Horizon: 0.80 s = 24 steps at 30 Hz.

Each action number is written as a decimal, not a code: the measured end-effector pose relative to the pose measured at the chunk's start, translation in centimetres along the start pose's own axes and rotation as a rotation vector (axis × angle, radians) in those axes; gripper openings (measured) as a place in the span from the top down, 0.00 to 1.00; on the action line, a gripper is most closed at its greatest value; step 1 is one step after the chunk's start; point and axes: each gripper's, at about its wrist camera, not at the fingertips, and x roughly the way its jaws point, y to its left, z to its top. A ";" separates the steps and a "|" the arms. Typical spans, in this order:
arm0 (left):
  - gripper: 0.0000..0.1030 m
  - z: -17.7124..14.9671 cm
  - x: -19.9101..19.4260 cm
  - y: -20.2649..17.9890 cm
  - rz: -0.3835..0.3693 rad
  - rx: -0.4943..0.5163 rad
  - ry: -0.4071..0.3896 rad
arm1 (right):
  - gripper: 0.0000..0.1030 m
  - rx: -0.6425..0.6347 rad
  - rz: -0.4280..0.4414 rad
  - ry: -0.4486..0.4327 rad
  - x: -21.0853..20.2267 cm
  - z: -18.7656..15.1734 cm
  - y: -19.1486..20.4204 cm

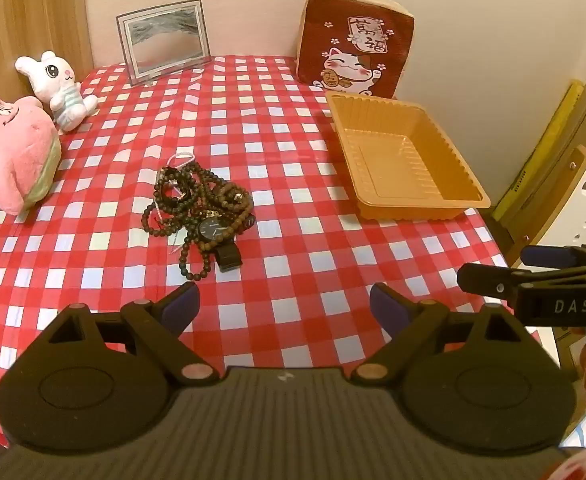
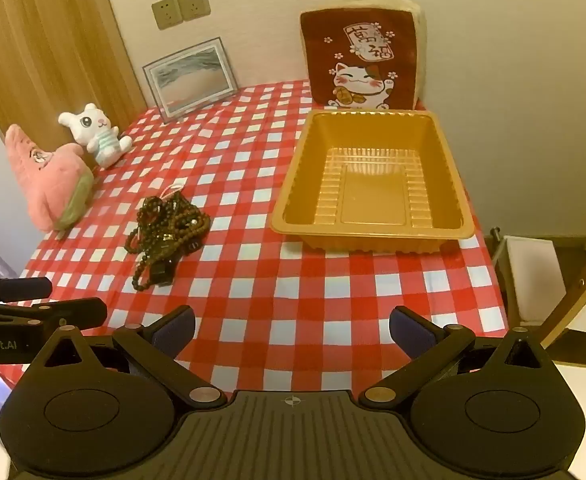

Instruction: Organize jewelry

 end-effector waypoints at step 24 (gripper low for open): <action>0.12 0.0 0.0 0.0 -0.001 0.001 0.005 | 0.00 -0.005 -0.008 0.006 0.5 0.1 0.3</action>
